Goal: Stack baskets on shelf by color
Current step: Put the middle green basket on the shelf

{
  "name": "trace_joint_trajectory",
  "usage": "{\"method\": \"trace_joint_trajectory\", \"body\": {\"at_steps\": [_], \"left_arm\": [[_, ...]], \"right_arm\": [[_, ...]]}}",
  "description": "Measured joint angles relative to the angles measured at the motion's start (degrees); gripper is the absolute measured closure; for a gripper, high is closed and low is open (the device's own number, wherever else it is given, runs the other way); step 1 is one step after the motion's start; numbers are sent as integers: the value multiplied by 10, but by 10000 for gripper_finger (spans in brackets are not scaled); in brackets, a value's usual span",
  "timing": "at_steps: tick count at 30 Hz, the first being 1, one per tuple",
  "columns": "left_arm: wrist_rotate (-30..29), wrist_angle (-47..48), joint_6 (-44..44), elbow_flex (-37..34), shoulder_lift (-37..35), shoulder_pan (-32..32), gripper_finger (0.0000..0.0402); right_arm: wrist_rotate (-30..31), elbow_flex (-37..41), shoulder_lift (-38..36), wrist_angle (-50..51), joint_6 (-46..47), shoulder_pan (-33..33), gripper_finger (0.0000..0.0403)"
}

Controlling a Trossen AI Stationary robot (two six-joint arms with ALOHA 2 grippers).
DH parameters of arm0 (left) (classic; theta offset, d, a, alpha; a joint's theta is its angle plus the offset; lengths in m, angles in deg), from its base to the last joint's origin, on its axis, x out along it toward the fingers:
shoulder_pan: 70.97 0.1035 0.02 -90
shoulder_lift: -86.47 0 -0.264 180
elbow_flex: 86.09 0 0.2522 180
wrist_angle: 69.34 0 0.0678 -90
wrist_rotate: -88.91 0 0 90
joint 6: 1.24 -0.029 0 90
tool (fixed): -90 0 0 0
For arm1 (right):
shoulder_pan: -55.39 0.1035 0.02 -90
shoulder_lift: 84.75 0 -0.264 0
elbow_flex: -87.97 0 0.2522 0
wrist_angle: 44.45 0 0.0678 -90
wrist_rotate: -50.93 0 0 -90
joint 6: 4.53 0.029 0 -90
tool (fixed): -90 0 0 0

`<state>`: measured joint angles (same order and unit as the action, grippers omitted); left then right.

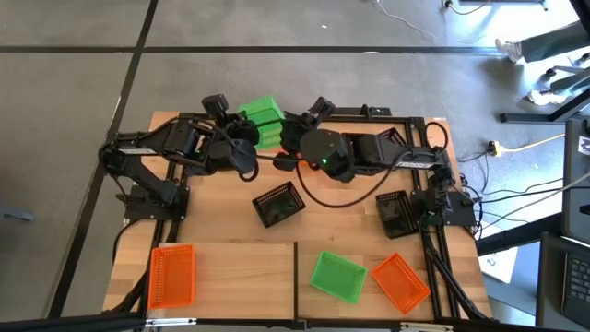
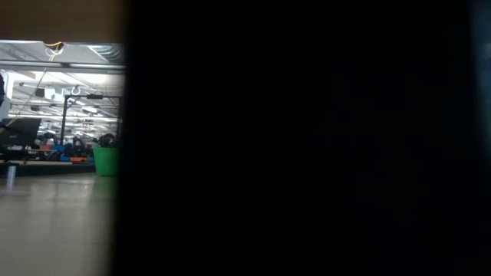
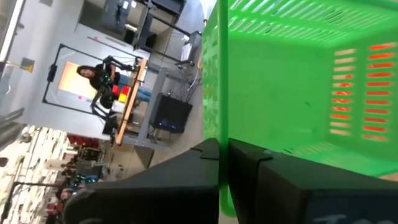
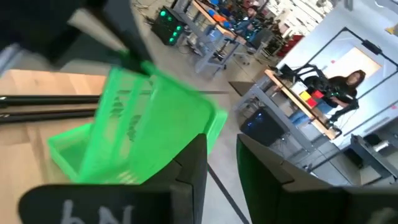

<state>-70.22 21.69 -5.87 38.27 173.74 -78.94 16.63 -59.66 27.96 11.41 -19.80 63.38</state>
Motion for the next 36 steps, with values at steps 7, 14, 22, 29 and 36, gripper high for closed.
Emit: {"method": "trace_joint_trajectory", "body": {"at_steps": [7,14,22,29,36], "left_arm": [[16,3,2,1,-11,1,401],[37,5,28,0,-24,2,401],[82,4,30,0,-38,1,401],[226,20,29,0,-69,-8,402],[424,56,87,1,-116,-8,401]], "right_arm": [[0,-4,-16,16,-2,28,315],[-3,-4,-44,61,-2,52,315],[-33,-3,-68,132,3,62,315],[-77,-4,-114,193,60,64,315],[-102,-4,-163,242,103,64,315]]}}
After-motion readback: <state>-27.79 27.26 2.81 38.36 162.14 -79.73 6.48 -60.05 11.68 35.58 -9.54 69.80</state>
